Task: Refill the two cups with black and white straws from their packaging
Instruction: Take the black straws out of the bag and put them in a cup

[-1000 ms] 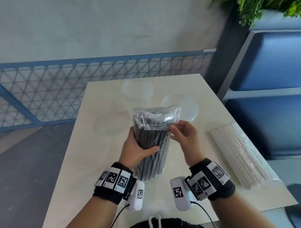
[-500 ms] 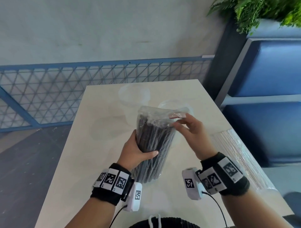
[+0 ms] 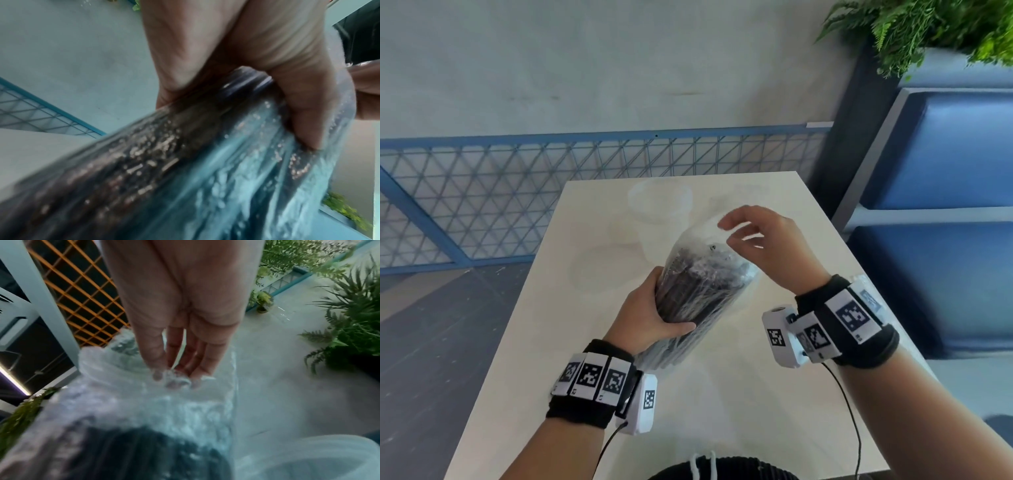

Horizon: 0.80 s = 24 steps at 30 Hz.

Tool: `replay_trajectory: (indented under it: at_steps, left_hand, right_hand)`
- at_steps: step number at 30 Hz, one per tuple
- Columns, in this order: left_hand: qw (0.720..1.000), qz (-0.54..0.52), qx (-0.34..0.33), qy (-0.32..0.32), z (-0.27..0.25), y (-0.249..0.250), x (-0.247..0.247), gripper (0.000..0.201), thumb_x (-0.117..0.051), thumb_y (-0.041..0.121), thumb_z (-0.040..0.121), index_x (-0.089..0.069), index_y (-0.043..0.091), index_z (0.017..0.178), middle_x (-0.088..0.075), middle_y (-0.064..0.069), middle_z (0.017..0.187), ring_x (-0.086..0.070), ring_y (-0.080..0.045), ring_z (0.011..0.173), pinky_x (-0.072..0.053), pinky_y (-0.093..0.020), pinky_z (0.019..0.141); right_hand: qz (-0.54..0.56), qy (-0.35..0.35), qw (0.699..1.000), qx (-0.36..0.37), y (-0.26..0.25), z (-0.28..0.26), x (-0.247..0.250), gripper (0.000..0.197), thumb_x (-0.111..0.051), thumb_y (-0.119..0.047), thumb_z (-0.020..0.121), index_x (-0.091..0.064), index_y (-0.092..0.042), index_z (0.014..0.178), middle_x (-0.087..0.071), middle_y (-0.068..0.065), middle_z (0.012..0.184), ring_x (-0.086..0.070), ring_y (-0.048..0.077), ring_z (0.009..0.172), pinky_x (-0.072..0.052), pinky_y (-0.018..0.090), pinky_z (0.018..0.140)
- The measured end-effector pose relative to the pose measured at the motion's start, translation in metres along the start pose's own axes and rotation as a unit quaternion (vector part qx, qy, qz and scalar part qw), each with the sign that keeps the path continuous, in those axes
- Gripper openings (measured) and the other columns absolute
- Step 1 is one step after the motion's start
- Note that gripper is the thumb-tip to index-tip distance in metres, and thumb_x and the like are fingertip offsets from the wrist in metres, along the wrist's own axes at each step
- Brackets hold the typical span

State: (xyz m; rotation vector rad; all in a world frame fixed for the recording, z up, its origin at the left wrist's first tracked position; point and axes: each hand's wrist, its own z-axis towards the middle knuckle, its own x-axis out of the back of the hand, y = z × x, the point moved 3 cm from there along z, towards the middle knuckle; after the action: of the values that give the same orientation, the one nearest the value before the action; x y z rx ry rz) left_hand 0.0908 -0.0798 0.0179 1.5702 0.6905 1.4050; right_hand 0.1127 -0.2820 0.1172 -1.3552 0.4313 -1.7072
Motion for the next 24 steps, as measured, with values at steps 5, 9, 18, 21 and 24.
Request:
replay_trajectory:
  at_steps: [5, 9, 18, 21, 24]
  left_hand:
    - [0.999, 0.015, -0.005, 0.036, -0.002, 0.0, 0.01, 0.077, -0.089, 0.029, 0.053, -0.044, 0.025, 0.115, -0.06, 0.018, 0.104, -0.058, 0.003, 0.095, -0.045, -0.017, 0.082]
    - [0.999, 0.036, -0.022, 0.02, -0.005, 0.001, 0.009, 0.087, -0.089, 0.021, 0.056, -0.034, 0.034, 0.122, -0.056, 0.015, 0.113, -0.056, -0.006, 0.106, -0.042, -0.014, 0.085]
    - [0.998, 0.01, 0.011, 0.059, -0.004, 0.001, 0.001, 0.082, -0.092, 0.031, 0.046, -0.048, 0.03, 0.115, -0.064, 0.019, 0.102, -0.056, 0.013, 0.093, -0.041, 0.001, 0.074]
    - [0.998, 0.021, 0.016, 0.065, -0.004, -0.001, 0.005, 0.077, -0.09, 0.033, 0.051, -0.049, 0.028, 0.116, -0.063, 0.019, 0.101, -0.058, 0.007, 0.092, -0.042, 0.0, 0.075]
    - [0.998, 0.021, 0.018, 0.063, -0.003, -0.001, 0.01, 0.077, -0.089, 0.031, 0.054, -0.049, 0.026, 0.12, -0.062, 0.016, 0.105, -0.059, 0.0, 0.095, -0.043, -0.009, 0.081]
  right_hand:
    - [-0.061, -0.094, 0.994, -0.005, -0.015, 0.002, -0.012, 0.015, -0.07, -0.021, 0.079, -0.067, -0.024, 0.094, -0.067, -0.012, 0.086, -0.059, 0.002, 0.062, -0.044, 0.006, 0.068]
    - [-0.09, -0.127, 0.988, 0.013, -0.019, 0.005, -0.022, 0.032, -0.072, -0.018, 0.077, -0.064, -0.026, 0.107, -0.064, -0.003, 0.099, -0.062, 0.013, 0.067, -0.041, 0.001, 0.065]
    - [-0.053, -0.072, 0.995, -0.033, -0.01, -0.006, -0.055, 0.006, -0.068, -0.005, 0.079, -0.07, -0.01, 0.081, -0.067, -0.002, 0.074, -0.054, -0.003, 0.055, -0.041, 0.006, 0.063]
    - [0.008, -0.018, 0.998, -0.058, -0.008, -0.005, -0.04, 0.006, -0.073, -0.008, 0.075, -0.07, -0.013, 0.077, -0.061, -0.012, 0.063, -0.055, -0.011, 0.054, -0.041, 0.001, 0.058]
    - [0.024, 0.043, 0.998, -0.048, -0.008, 0.0, -0.019, 0.005, -0.073, -0.011, 0.076, -0.071, -0.016, 0.078, -0.065, -0.007, 0.067, -0.056, -0.009, 0.057, -0.043, 0.002, 0.06]
